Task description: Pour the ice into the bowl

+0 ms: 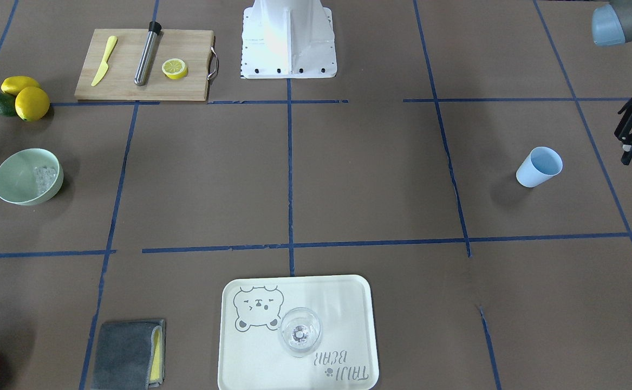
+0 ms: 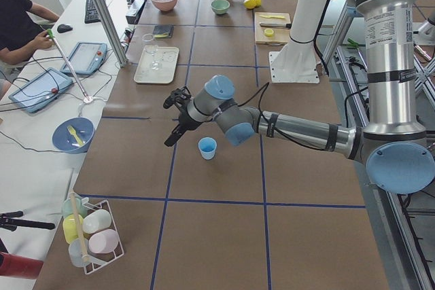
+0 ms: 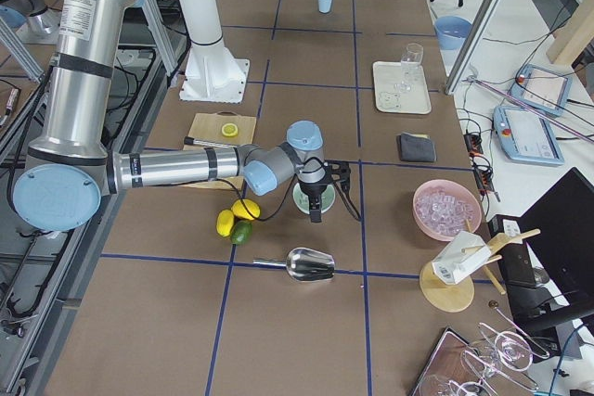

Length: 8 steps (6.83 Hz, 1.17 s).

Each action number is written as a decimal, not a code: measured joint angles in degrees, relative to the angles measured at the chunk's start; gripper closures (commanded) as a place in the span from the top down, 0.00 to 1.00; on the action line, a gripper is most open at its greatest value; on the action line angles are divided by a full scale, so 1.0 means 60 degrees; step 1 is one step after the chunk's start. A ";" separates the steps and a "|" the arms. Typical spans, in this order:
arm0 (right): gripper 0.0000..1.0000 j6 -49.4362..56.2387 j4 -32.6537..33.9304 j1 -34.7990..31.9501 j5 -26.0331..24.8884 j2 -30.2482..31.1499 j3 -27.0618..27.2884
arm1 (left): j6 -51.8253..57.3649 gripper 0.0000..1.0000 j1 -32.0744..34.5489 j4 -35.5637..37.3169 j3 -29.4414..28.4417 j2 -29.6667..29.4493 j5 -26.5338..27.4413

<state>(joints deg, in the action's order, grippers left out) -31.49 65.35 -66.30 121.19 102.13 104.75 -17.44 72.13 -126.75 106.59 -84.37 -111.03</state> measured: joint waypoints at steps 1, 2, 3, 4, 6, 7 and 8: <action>1.00 0.1274 0.0602 -0.0760 0.0350 0.0002 -0.0004 | 0.0539 1.00 0.0226 0.1192 -0.0013 -0.0375 -0.0247; 1.00 0.2908 0.1513 -0.1645 0.0710 -0.0022 -0.0008 | 0.1074 1.00 0.0528 0.2190 -0.0060 -0.0561 -0.0829; 1.00 0.4460 0.2651 -0.2445 0.1032 -0.0190 -0.0010 | 0.1676 1.00 0.1005 0.2995 -0.0122 -0.0635 -0.1695; 1.00 0.5724 0.3900 -0.3149 0.1388 -0.0483 -0.0019 | 0.2356 1.00 0.1590 0.3859 -0.0157 -0.0633 -0.2474; 1.00 0.6826 0.5196 -0.3920 0.1982 -0.0745 -0.0026 | 0.3205 1.00 0.2696 0.5423 -0.0214 -0.0494 -0.3473; 1.00 0.6900 0.5308 -0.4026 0.2088 -0.0752 -0.0027 | 0.3356 1.00 0.2910 0.5695 -0.0390 -0.0307 -0.3650; 1.00 0.6941 0.5335 -0.4074 0.2136 -0.0739 -0.0047 | 0.3429 1.00 0.2992 0.5753 -0.0621 -0.0073 -0.3731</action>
<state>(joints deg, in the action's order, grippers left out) 10.16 97.36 -90.74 134.00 97.70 104.47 3.14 90.09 -92.23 102.86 -84.80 -133.42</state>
